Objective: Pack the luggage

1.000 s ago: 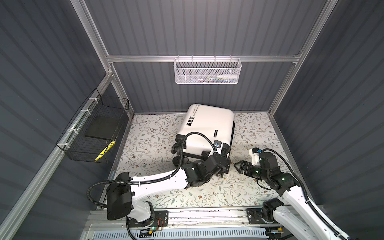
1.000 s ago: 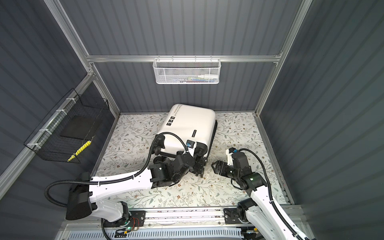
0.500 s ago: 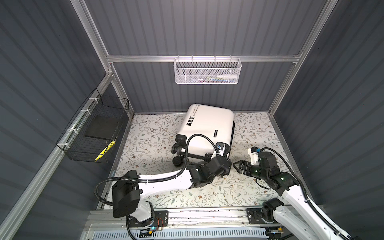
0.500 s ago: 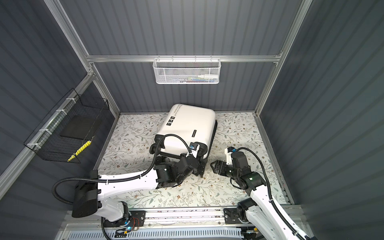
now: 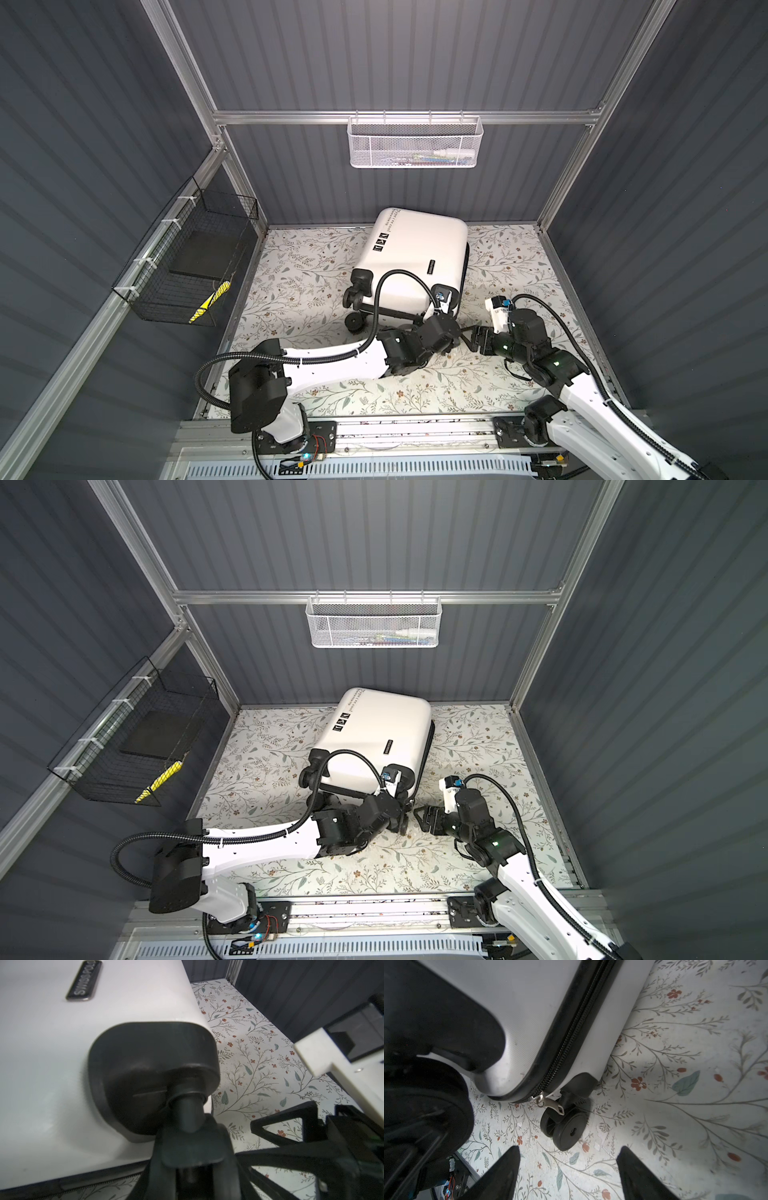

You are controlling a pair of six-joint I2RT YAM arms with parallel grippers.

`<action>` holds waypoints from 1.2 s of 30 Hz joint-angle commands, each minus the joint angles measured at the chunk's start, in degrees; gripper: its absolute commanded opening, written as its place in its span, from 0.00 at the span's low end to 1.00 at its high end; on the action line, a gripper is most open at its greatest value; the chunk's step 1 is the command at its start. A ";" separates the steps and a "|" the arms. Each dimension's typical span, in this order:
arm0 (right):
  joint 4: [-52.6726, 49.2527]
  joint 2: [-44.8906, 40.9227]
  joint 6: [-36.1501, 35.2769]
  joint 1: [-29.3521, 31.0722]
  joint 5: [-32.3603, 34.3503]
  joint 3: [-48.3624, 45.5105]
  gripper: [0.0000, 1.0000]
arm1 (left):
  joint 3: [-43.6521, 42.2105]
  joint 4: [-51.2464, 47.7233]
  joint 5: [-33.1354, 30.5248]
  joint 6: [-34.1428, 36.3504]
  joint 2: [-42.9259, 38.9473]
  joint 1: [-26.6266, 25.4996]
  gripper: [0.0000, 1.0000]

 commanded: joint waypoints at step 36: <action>27.07 18.84 1.26 6.58 6.09 -2.79 0.35 | 3.58 2.39 5.49 1.81 -1.56 -1.29 0.00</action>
